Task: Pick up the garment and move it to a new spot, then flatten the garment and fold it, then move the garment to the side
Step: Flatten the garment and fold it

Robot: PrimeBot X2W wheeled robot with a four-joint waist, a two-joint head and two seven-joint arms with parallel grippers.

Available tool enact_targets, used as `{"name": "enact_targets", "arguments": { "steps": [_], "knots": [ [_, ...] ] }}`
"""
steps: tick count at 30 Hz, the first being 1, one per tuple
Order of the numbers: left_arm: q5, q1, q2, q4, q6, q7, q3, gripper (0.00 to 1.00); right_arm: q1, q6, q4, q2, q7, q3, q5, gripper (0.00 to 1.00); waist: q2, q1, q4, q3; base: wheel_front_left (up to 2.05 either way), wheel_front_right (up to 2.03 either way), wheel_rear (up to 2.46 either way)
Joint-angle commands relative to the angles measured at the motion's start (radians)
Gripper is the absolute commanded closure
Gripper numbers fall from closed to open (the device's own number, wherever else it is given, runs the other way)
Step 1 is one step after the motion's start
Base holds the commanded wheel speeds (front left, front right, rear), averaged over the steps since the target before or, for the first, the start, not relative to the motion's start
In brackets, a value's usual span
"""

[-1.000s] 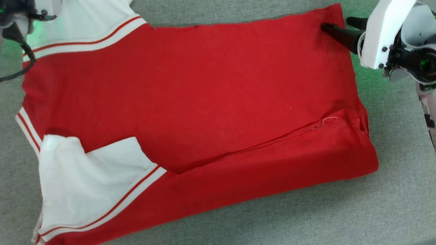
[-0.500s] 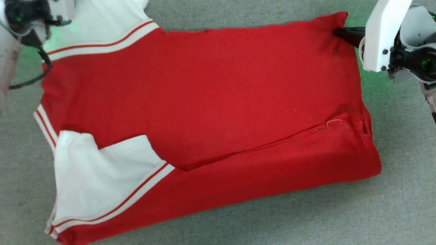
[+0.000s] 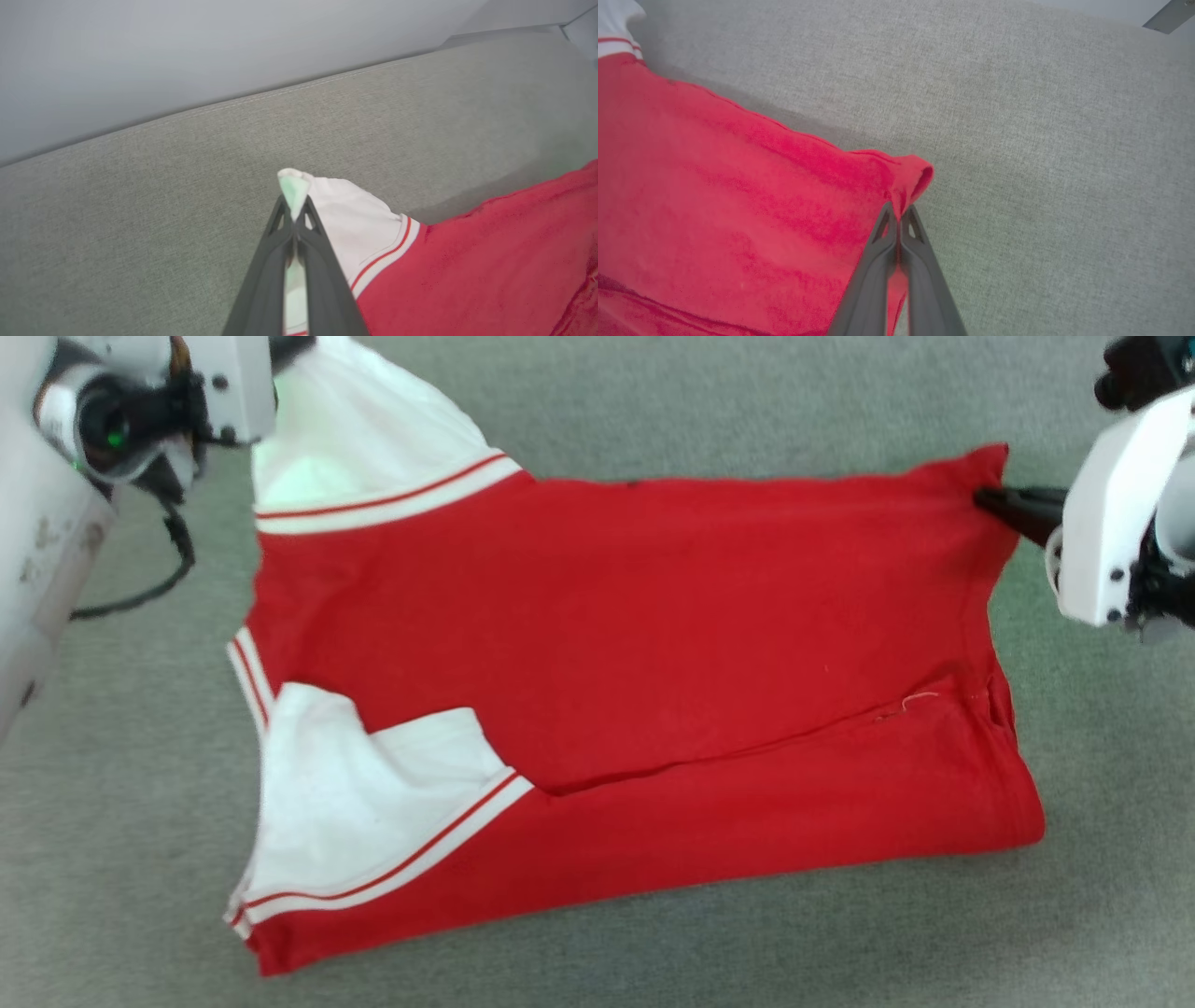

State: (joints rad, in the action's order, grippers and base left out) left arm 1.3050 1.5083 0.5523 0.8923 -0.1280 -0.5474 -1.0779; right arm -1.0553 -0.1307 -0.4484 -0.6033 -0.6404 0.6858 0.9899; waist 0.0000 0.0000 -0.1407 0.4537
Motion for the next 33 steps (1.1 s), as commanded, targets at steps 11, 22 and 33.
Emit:
{"name": "enact_targets", "arguments": {
  "steps": [11,22,33],
  "knots": [
    [0.05,-0.201,0.149,-0.287,0.075,-0.061,-0.034,1.0,0.16,0.0,0.114,-0.161,0.013,0.089,0.085,1.0,0.0,0.0,0.106,-0.199,0.0,0.0,0.0],
    [0.162,-0.488,0.303,-0.69,0.294,-0.093,-0.071,1.0,0.32,0.0,0.193,-0.236,0.012,0.102,0.136,1.0,0.0,0.0,0.12,-0.25,0.0,0.0,0.0],
    [0.205,-0.616,0.303,-0.75,0.315,-0.046,-0.09,0.47,0.398,0.0,0.166,-0.201,-0.019,0.097,0.128,0.91,0.0,0.0,0.113,-0.288,0.0,0.0,0.0]
  ]
}}
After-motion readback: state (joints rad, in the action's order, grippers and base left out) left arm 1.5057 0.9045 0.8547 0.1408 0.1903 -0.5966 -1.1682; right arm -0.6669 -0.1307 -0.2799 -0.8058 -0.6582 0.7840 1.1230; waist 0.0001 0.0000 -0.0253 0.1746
